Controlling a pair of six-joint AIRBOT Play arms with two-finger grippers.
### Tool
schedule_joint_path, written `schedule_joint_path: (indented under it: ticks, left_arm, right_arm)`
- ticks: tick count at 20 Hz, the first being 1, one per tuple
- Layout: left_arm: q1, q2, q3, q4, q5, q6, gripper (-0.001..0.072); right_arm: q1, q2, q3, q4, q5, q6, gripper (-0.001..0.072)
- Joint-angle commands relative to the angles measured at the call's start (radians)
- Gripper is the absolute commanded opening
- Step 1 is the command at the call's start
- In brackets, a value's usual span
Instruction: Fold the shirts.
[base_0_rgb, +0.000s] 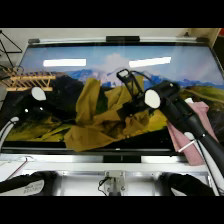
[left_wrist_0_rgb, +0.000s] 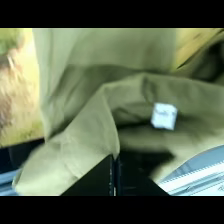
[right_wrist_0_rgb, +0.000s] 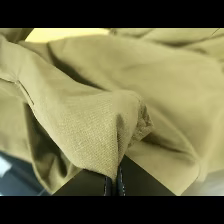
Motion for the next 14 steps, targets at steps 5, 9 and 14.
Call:
schedule_joint_path:
  ticks: [5, 9, 14]
  left_arm:
    - [0.023, 0.021, 0.701, 0.002, 0.073, 0.02, 0.0036]
    - [0.023, 0.05, 1.072, 0.003, 0.068, 0.087, 0.0036]
    - [0.003, 0.194, 0.688, 0.057, -0.223, 0.085, 0.0035]
  right_arm:
    - [-0.04, 0.002, 0.063, -0.183, -0.601, 0.219, 0.0061]
    - [-0.124, 0.037, 0.21, -0.183, -0.521, 0.245, 0.0061]
    - [-0.085, 0.163, 0.206, -0.179, 0.026, 0.335, 0.006]
